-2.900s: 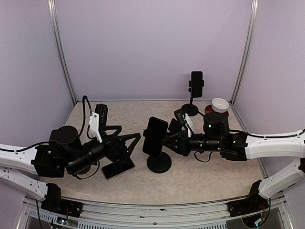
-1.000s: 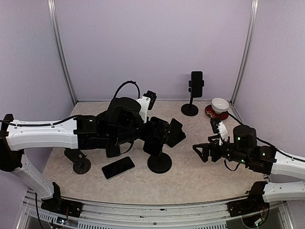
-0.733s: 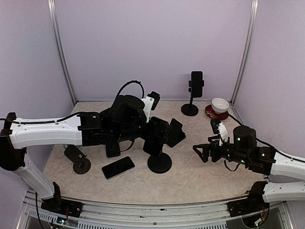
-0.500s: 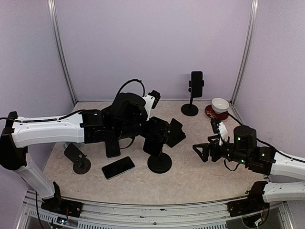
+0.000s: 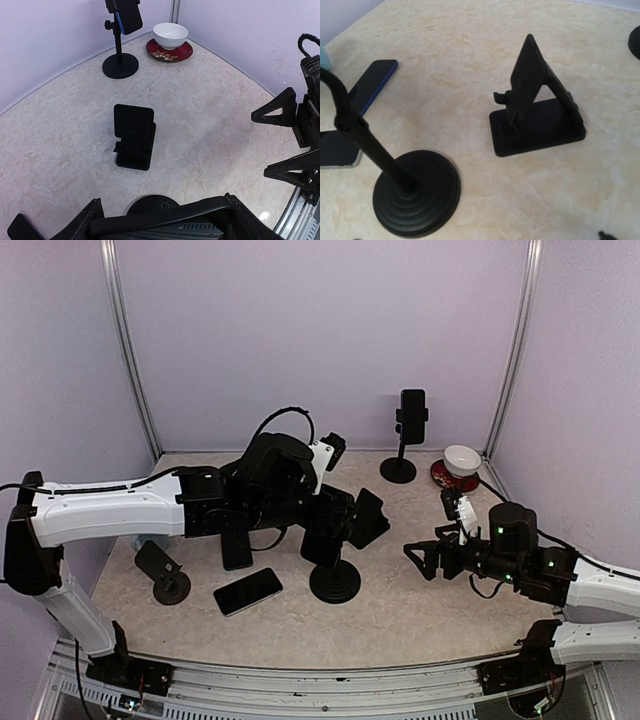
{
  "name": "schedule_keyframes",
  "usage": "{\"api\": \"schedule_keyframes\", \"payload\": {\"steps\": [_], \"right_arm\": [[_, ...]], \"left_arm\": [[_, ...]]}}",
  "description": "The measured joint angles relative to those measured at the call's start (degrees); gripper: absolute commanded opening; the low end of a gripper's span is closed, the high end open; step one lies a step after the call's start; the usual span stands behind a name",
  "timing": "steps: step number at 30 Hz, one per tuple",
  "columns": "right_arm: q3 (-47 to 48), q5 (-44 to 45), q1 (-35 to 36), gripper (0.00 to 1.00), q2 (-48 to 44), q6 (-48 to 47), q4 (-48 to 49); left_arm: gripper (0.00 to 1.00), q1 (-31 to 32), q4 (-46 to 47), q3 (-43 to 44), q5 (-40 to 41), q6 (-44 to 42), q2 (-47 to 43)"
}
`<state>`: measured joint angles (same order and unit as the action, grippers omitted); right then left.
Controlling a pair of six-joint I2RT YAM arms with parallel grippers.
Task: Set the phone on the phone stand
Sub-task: Pick up the phone stand with the phone from the center of the board.
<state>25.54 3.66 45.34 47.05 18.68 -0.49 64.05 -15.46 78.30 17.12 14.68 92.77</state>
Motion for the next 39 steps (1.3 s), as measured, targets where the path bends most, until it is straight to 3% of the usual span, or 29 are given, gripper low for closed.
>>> {"api": "schedule_keyframes", "payload": {"steps": [6, 22, 32, 39], "right_arm": [[0.0, -0.7, -0.1, 1.0, 0.0, 0.0, 0.0], [-0.6, -2.0, -0.1, 1.0, 0.5, 0.0, 1.8], [-1.9, -2.7, -0.2, 1.0, 0.8, 0.0, 3.3], [-4.3, -3.1, -0.2, 1.0, 0.8, 0.1, 5.4]], "left_arm": [[0.54, 0.0, -0.4, 0.3, 0.0, 0.1, 0.1], [0.57, -1.2, -2.2, 0.5, 7.0, -0.2, -0.7], [0.56, -7.7, -3.9, 6.1, 8.2, -3.8, -1.0], [0.57, -15.7, -4.1, 11.4, 6.8, -6.3, -1.0]]}}
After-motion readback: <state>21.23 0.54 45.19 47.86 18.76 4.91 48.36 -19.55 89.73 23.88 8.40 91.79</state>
